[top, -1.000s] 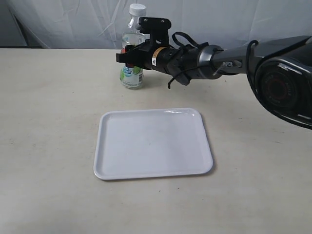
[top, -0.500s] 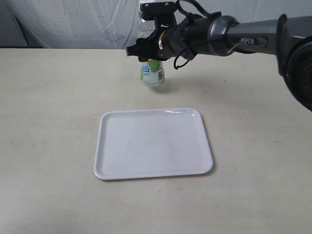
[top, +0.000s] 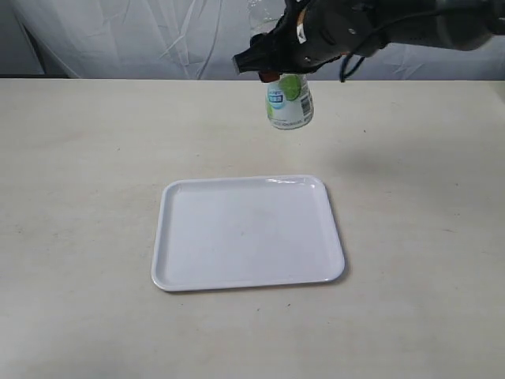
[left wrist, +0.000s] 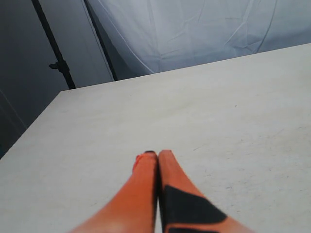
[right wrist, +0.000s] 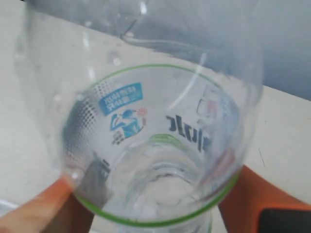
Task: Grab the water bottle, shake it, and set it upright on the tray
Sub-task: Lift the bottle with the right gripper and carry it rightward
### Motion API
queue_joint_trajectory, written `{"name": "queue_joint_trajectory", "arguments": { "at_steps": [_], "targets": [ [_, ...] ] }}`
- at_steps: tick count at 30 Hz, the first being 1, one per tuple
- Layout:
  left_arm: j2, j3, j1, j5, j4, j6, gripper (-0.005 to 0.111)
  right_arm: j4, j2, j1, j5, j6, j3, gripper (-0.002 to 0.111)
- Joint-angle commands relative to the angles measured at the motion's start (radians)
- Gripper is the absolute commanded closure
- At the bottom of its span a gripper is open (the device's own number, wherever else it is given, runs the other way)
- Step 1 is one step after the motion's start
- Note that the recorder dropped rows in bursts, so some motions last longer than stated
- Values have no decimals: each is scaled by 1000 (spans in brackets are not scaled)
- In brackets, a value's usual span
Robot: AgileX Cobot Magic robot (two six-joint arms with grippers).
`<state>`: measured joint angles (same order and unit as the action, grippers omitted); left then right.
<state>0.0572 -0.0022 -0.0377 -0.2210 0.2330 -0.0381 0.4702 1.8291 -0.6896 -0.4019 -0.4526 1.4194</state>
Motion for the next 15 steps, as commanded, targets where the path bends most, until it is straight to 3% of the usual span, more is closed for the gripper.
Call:
{"name": "queue_joint_trajectory", "arguments": {
  "at_steps": [1, 6, 9, 15],
  "targets": [
    [-4, 2, -1, 13, -4, -7, 107, 14, -203, 0, 45, -14, -176, 109],
    [-4, 2, -1, 13, -4, -7, 107, 4, -428, 0, 146, -120, -415, 109],
    [-4, 2, -1, 13, -4, -7, 107, -100, -551, -5, 287, -135, -568, 109],
    [-4, 2, -1, 13, -4, -7, 107, -74, -707, -116, 498, -106, -799, 109]
  ]
}}
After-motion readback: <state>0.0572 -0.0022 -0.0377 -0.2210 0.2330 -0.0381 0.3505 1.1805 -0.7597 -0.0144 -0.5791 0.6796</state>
